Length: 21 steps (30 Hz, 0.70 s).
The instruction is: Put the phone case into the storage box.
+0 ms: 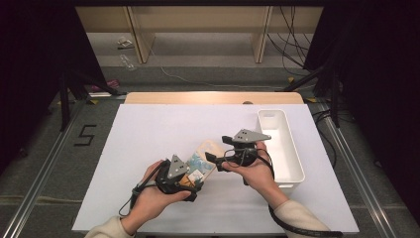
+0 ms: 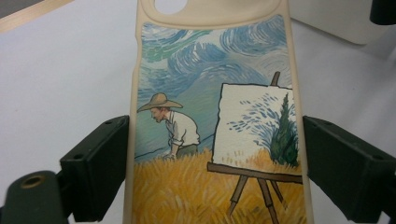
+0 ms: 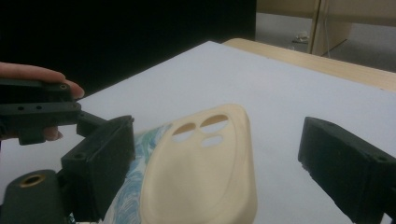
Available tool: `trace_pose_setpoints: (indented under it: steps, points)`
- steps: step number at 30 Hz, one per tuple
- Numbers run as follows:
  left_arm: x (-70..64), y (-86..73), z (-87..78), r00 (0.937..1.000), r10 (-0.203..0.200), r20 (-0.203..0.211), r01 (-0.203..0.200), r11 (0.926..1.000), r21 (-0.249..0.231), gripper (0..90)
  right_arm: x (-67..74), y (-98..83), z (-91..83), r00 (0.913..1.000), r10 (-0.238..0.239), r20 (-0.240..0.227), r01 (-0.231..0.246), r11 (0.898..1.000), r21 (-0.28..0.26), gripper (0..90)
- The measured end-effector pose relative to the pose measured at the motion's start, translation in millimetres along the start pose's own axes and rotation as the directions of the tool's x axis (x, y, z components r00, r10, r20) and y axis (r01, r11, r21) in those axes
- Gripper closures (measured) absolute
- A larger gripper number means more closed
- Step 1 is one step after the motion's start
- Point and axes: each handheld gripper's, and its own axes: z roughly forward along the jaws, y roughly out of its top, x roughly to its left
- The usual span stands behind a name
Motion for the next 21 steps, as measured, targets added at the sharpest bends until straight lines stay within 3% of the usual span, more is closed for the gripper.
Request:
trace_pose_setpoints:
  steps: [21]
  points:
    - [-10.8,1.5,1.6,0.9992,0.029,0.028,-0.029,0.9996,-0.006,11.0,-3.2,-2.1,14.4,0.9981,0.059,-0.019,-0.059,0.998,0.034,12.0]
